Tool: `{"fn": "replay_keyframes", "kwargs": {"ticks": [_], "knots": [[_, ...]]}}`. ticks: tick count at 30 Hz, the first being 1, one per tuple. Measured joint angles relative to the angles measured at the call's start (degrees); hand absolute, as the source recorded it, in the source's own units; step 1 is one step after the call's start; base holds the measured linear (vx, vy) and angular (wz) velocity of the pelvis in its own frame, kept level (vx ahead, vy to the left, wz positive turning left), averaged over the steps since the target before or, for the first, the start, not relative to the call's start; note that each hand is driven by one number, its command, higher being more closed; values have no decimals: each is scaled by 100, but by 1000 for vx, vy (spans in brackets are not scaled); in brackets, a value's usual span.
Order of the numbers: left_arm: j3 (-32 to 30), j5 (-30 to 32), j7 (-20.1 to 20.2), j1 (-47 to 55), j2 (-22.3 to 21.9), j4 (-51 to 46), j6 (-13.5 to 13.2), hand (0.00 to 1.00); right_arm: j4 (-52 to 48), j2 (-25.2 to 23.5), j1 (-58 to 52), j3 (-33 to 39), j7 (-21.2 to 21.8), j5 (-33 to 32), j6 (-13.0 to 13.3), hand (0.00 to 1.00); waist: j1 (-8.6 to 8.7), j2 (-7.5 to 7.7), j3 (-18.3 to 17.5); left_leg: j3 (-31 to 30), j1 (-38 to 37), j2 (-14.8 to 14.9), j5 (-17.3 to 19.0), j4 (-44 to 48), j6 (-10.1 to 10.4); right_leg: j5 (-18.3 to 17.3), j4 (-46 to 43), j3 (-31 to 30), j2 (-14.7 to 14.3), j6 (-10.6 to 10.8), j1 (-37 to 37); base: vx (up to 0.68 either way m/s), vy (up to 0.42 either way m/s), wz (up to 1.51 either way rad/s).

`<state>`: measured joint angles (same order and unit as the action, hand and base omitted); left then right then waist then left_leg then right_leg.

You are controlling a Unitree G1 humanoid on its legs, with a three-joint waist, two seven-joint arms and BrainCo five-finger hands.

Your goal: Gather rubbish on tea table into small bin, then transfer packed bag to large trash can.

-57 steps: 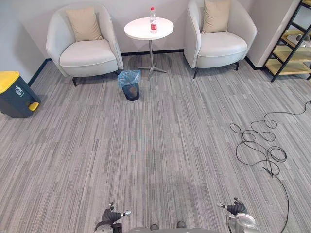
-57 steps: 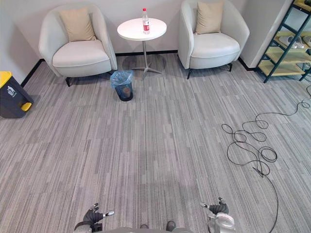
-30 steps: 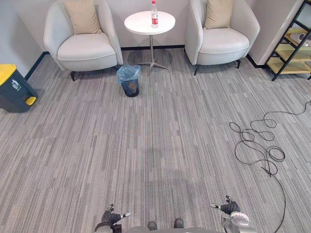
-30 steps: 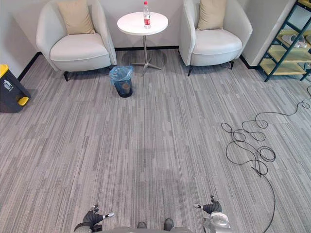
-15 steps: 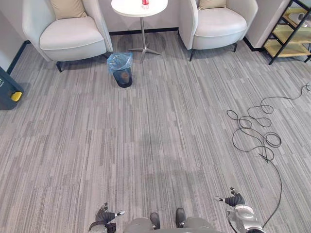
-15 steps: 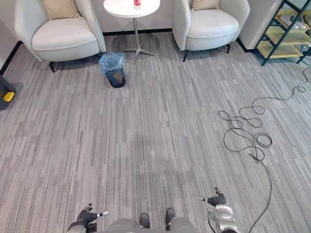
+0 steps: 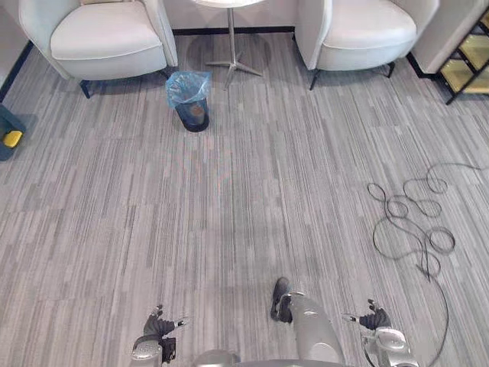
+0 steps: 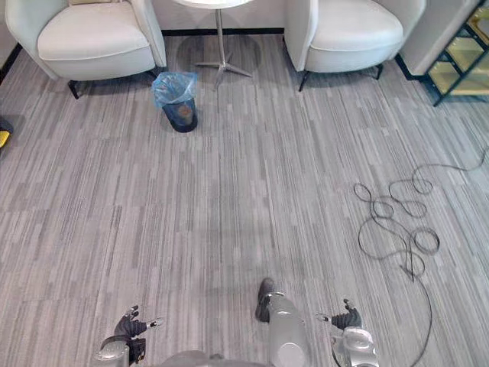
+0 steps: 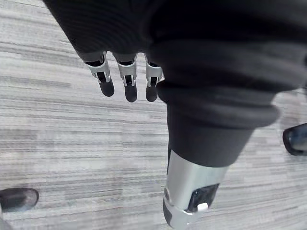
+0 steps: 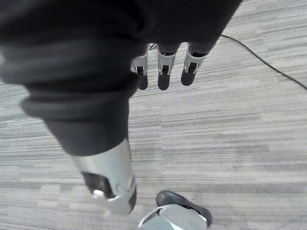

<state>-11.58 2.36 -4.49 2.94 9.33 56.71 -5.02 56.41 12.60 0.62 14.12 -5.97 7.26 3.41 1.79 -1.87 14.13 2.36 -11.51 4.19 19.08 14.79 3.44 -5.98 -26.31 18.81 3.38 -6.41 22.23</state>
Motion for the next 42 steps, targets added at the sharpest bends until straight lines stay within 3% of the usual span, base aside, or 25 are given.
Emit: {"fn": "replay_keyframes", "kwargs": {"ticks": [1,2,3,5,7,10,12,13,15,16,18,20,22,23,25,26,27,31,32,33,34,35,38,40,42], "knots": [[-1,0,22,-10,-5,-1,-7,0,-32,1,21,6,0,-1,20,0,-4,-4,2,8,173,18,-100,438,172,-38,127,5,-57,-49,-114,663,-276,-2],[-11,0,62,-12,-26,-3,-30,0,-109,15,18,13,1,-10,40,0,-23,-32,6,6,569,144,-442,1476,608,-66,435,12,-188,-83,-448,552,-218,-5],[-48,-1,71,6,-39,-10,-32,0,-115,19,9,5,-8,-40,43,0,-71,-59,11,37,971,369,-491,2569,684,-76,836,-6,-353,-99,-944,547,-200,-5],[-71,-5,72,19,-35,-81,-32,0,-140,9,-33,-38,-9,-121,51,0,-135,-49,18,326,1416,728,-472,3878,643,-100,1335,-33,-530,-134,-1684,507,-156,-6],[-74,-9,67,40,-108,-317,-45,0,-310,-5,-22,-45,-29,-287,65,0,-292,-7,35,734,2159,1012,-317,4511,370,-175,1790,-209,-566,-92,-2328,459,-110,-23],[-74,-20,65,43,-181,-325,-36,0,-314,-38,57,-35,-38,-336,58,0,-420,21,57,929,2855,936,-178,3857,174,-180,2122,-366,-475,-60,-2751,371,36,-30],[-61,-28,65,41,-223,-327,-36,0,-197,-106,152,44,-47,-343,53,0,-504,150,125,1022,3096,540,-247,2208,191,-308,2273,-461,-200,163,-3091,458,190,-25],[-8,-50,66,41,-253,-327,-38,0,-87,-82,140,87,-63,-360,50,0,-581,148,114,991,3118,273,-790,664,203,-426,2380,-495,-85,357,-3276,329,155,-18],[-2,-60,61,105,-252,-305,-42,0,-14,-33,124,73,-84,-423,41,0,-603,-27,37,847,3138,238,-1564,-267,144,-604,2485,-557,-143,596,-3463,461,261,-27],[-18,-63,47,212,-176,-263,-41,0,36,-129,141,36,-125,-442,20,0,-628,47,-51,753,3157,71,-2036,13,-220,-825,2437,-659,24,789,-3614,586,328,-20],[-25,-63,50,193,-172,-260,-42,0,74,-143,109,-2,-126,-442,21,0,-603,240,-102,777,3352,-141,-1809,466,-518,-954,2245,-669,286,914,-3601,518,245,-1],[-12,-62,62,128,-228,-190,-32,0,97,-133,177,4,-129,-440,20,0,-631,279,-112,876,3317,-243,-1454,678,-618,-959,1352,-888,512,927,-3248,480,226,-2],[2,-61,60,120,-208,-183,-25,0,127,-158,170,1,-125,-438,27,0,-591,301,-116,916,2948,-386,-1163,647,-701,-717,-274,-1192,763,1419,-2694,444,237,6],[25,-60,58,113,-176,-186,-24,0,132,-205,136,-2,-123,-438,26,0,-585,320,-114,896,2551,-514,-1011,492,-746,-515,-1446,-1334,911,1825,-2326,620,240,11],[82,-62,53,126,-148,-192,-24,0,128,-282,85,-81,-117,-438,27,0,-560,304,-118,869,1859,-605,-899,190,-813,-600,-2678,-1199,1065,1663,-1850,578,159,8],[161,-62,53,91,-102,-207,-26,0,130,-316,43,-185,-99,-437,32,0,-545,291,-116,829,1347,-629,-879,-118,-830,-785,-2975,-937,1056,1352,-1485,405,66,13],[217,-70,50,62,-99,-212,-29,0,131,-318,35,-224,-93,-437,33,0,-526,276,-117,770,1200,-626,-882,-196,-831,-857,-2931,-815,1029,1235,-1342,496,38,26],[254,-184,38,7,-168,-205,-23,0,124,-305,22,-248,-32,-441,38,0,-230,113,-35,471,369,-314,-898,-473,-805,-1029,-1075,-450,414,986,-492,523,-92,40],[255,-194,34,-5,-171,-204,-30,0,127,-311,-36,-246,-32,-445,32,0,-174,115,-42,360,235,-267,-912,-622,-775,-724,-224,-510,265,1009,-431,499,-157,83],[256,-196,37,-37,-125,-212,-49,0,130,-344,-128,-244,-32,-445,27,0,-91,258,-86,224,88,-332,-895,-776,-593,18,905,-676,210,970,-422,529,-200,79],[250,-196,38,-47,-109,-207,-47,0,128,-346,-202,-232,-34,-445,26,0,-78,343,-118,166,-27,-349,-787,-807,-379,562,1092,-782,222,824,-368,554,-233,74],[224,-192,32,-90,-213,-130,-37,0,191,-260,-283,-187,-38,-445,9,0,-81,213,-122,35,-230,-197,-542,-794,-123,786,614,-804,123,430,-272,681,-301,30],[154,-193,50,-13,-303,-37,-28,0,46,-444,-217,-75,-35,-456,43,0,-111,67,-226,-40,205,179,-588,532,81,87,358,-665,-145,258,-443,574,-269,11],[-62,-201,59,19,-481,-89,-24,0,-43,-592,-286,-76,-43,-504,46,0,-144,29,-223,-86,1004,514,-871,2703,632,-169,599,-549,-332,153,-1073,529,-241,18],[-62,-202,66,75,-569,-227,-17,0,-201,-697,-367,-103,-48,-582,58,0,-204,16,-214,107,1496,775,-832,3948,564,-275,870,-488,-457,28,-1656,438,-120,4]]}}
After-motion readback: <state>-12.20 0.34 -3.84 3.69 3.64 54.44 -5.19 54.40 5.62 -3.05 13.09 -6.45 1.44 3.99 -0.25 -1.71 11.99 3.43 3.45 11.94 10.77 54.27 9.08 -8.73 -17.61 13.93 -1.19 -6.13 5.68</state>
